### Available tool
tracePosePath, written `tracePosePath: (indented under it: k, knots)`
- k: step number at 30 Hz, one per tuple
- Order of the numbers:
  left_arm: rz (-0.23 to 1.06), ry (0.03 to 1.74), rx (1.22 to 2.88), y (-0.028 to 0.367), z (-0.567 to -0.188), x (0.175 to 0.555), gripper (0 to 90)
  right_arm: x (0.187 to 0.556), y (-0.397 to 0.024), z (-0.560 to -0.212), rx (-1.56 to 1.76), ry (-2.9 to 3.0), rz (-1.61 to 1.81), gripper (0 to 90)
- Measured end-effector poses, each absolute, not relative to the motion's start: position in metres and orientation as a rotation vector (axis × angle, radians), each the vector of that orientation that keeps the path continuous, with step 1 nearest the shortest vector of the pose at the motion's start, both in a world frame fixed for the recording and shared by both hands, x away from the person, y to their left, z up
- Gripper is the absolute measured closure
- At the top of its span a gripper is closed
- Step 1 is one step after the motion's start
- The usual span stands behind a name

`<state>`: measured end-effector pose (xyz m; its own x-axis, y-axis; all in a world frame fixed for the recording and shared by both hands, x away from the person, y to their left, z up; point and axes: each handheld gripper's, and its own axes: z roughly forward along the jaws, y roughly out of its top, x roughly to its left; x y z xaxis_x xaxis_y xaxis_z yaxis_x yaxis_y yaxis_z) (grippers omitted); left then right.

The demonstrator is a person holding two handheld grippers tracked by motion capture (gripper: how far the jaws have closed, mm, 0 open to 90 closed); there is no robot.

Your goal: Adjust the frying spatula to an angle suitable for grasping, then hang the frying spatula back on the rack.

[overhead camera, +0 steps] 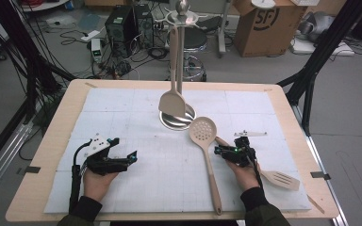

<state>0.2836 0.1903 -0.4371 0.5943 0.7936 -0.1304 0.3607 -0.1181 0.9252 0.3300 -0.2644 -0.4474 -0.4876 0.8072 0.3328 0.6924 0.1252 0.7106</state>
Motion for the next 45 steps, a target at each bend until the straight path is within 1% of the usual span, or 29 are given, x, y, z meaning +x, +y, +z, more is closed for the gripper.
tracePosePath:
  k: [3,8,13,18,26,37,41,43,45]
  knots:
    - [0.489,0.957,1.715,0.19,-0.437,0.284,11.3,0.328,-0.269,-0.442,1.504,2.249,1.322,61.8]
    - [0.486,0.957,1.717,0.19,-0.437,0.283,11.3,0.327,-0.277,-0.435,1.485,2.233,1.3,54.0]
    - [0.49,0.964,1.717,0.191,-0.438,0.283,11.3,0.329,-0.286,-0.43,1.488,2.235,1.263,50.5]
    - [0.49,0.963,1.721,0.191,-0.438,0.283,11.3,0.34,-0.295,-0.429,1.539,2.277,1.225,50.6]
    - [0.489,0.965,1.72,0.192,-0.438,0.283,11.3,0.356,-0.297,-0.433,1.556,2.351,1.206,52.0]
    - [0.491,0.969,1.724,0.192,-0.439,0.283,11.2,0.363,-0.285,-0.43,1.479,2.418,1.104,52.4]
    - [0.487,0.966,1.722,0.191,-0.439,0.283,11.3,0.364,-0.277,-0.435,1.43,2.466,1.0,52.8]
    - [0.488,0.971,1.722,0.192,-0.439,0.283,11.3,0.363,-0.272,-0.436,1.378,2.478,0.934,53.5]
    - [0.488,0.97,1.725,0.192,-0.439,0.283,11.3,0.361,-0.269,-0.436,1.352,2.474,0.896,57.0]
